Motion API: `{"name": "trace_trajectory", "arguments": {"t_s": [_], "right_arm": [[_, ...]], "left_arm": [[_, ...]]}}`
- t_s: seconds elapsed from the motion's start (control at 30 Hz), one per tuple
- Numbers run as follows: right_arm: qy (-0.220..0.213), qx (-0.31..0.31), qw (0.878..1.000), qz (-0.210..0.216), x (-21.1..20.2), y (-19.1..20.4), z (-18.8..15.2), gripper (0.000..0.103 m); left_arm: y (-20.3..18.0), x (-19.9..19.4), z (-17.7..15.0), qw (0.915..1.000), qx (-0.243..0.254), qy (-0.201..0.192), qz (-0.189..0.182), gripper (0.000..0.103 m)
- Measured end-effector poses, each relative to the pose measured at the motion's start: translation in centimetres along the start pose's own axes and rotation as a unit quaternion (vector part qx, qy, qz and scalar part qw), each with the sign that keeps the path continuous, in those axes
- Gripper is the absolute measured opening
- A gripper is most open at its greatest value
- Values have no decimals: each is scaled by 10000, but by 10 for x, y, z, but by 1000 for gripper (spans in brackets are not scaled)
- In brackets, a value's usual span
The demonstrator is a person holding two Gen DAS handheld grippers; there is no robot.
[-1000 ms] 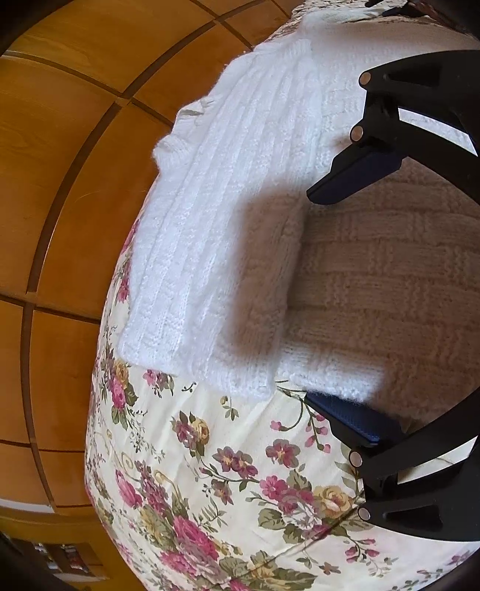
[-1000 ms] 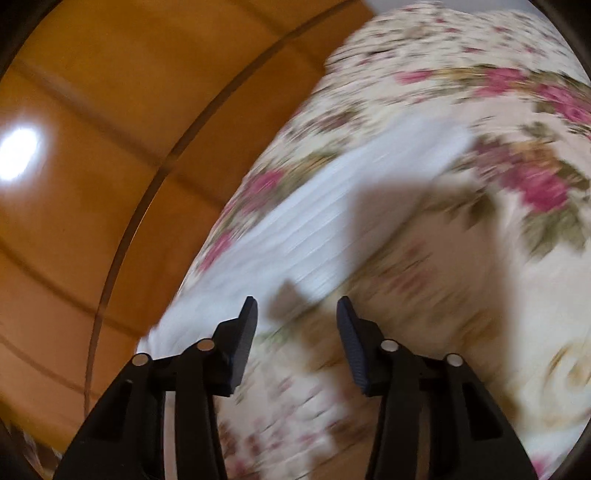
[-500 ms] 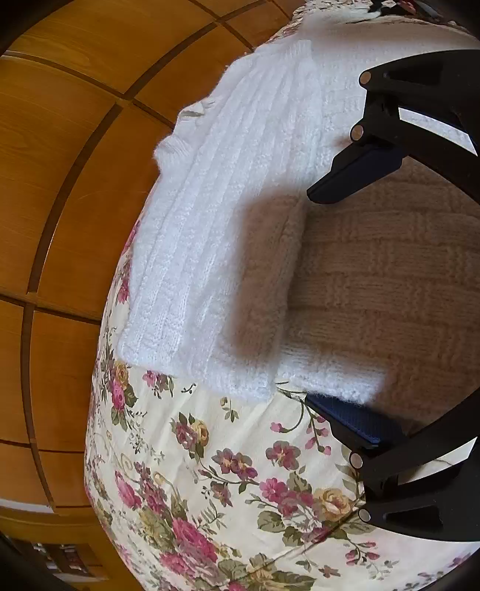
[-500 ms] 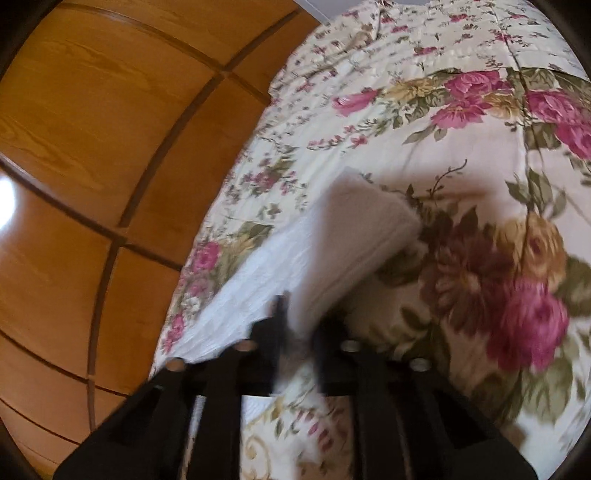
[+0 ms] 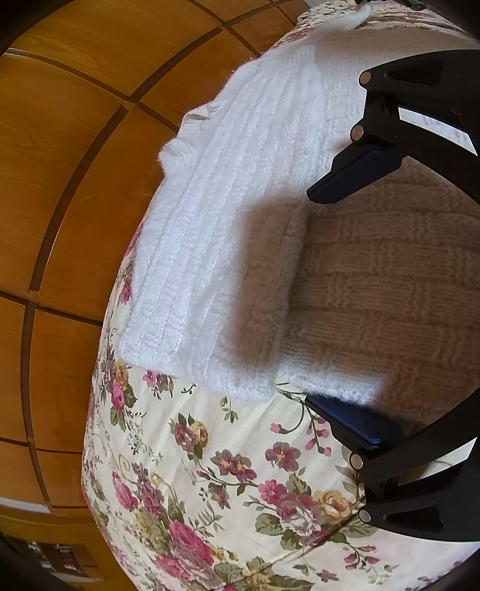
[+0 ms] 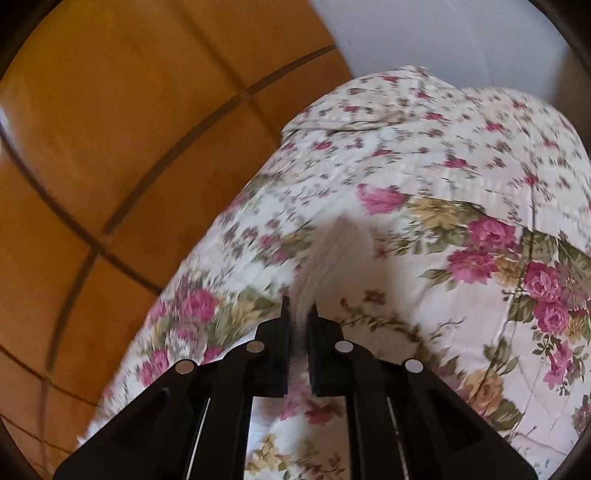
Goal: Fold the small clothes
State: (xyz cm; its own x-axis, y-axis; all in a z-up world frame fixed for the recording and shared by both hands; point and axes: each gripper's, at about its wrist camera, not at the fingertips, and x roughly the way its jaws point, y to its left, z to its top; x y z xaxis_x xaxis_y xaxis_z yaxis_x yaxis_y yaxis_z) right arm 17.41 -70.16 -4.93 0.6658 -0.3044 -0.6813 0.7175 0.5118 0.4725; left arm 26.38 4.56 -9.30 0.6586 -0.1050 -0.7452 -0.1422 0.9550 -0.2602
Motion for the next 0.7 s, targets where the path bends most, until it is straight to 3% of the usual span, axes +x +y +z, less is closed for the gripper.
{"name": "trace_trajectory", "arguments": {"t_s": [0.2, 0.33, 0.57, 0.7], "right_arm": [[33, -967, 9953, 100, -11, 76, -33, 6], [62, -1555, 9860, 597, -25, 137, -65, 6], [312, -2457, 9502, 1889, -54, 245, -144, 6], [555, -3220, 9133, 2432, -65, 297, -209, 6]], "left_arm": [[1, -1, 1, 10000, -44, -21, -60, 99], [3, -2, 1, 9999, -77, -43, -108, 99], [3, -2, 0, 9998, -116, -70, -152, 99], [3, -2, 0, 9998, -120, -73, -153, 99]]}}
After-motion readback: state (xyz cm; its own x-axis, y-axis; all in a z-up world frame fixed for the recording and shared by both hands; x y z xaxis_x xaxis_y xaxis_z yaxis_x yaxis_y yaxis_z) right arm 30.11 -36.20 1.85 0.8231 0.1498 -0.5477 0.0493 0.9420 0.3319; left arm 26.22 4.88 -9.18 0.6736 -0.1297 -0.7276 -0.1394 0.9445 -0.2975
